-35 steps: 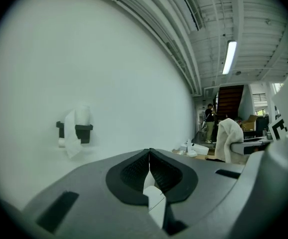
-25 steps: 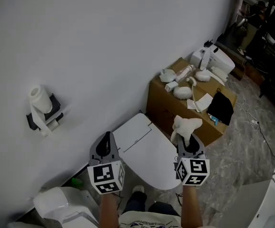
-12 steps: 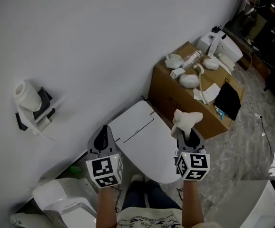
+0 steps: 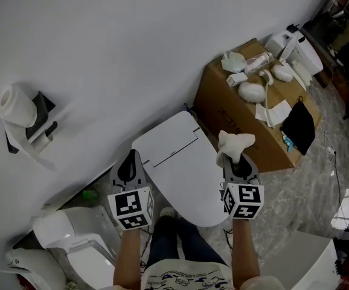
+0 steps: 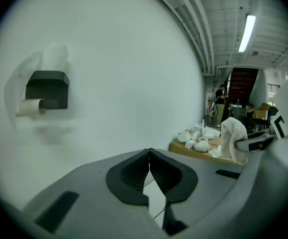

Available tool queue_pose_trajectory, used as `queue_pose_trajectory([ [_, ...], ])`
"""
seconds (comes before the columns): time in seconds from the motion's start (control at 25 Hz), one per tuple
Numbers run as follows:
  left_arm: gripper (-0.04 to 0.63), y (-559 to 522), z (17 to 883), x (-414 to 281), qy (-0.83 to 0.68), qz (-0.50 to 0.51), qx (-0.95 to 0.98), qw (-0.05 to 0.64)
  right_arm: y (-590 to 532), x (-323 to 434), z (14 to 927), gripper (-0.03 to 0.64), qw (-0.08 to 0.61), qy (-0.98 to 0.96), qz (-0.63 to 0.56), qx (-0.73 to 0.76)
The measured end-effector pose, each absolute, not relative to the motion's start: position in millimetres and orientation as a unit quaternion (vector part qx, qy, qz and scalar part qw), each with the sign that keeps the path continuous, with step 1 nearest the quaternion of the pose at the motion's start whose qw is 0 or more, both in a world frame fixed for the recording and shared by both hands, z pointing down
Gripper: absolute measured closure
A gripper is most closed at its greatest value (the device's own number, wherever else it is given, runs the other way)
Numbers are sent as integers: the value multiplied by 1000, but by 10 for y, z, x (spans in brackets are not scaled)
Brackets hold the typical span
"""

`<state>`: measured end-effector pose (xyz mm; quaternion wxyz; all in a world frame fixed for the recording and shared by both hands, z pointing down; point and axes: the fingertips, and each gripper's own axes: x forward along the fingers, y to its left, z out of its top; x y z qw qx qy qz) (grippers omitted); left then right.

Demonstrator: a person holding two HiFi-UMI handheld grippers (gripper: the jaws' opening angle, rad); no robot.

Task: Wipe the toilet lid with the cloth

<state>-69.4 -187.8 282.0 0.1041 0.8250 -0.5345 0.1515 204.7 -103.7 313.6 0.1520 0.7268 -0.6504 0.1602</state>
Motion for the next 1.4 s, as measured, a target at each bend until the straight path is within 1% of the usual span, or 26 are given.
queue_pose_trajectory([
  [0.12, 586, -1899, 3011, -682, -536, 161, 821, 109, -1139, 2120, 3472, 500, 175, -654, 178, 714],
  [0.4, 586, -1970, 3504, -761, -545, 193, 810, 97, -1361, 2328, 4416, 500, 236, -657, 208, 685],
  [0.6, 586, -1986, 3863, -887, -554, 210, 798, 111, -1496, 2483, 5067, 500, 279, -652, 227, 667],
  [0.92, 586, -1865, 4413, -1063, -558, 236, 784, 136, -1638, 2701, 6128, 500, 367, -640, 253, 626],
  [1.16, 586, -1732, 4737, -1110, -555, 251, 779, 149, -1844, 2802, 6658, 500, 406, -637, 262, 601],
  [1.4, 586, -1566, 4991, -1143, -546, 270, 777, 161, -1993, 2813, 7050, 500, 459, -629, 267, 567],
])
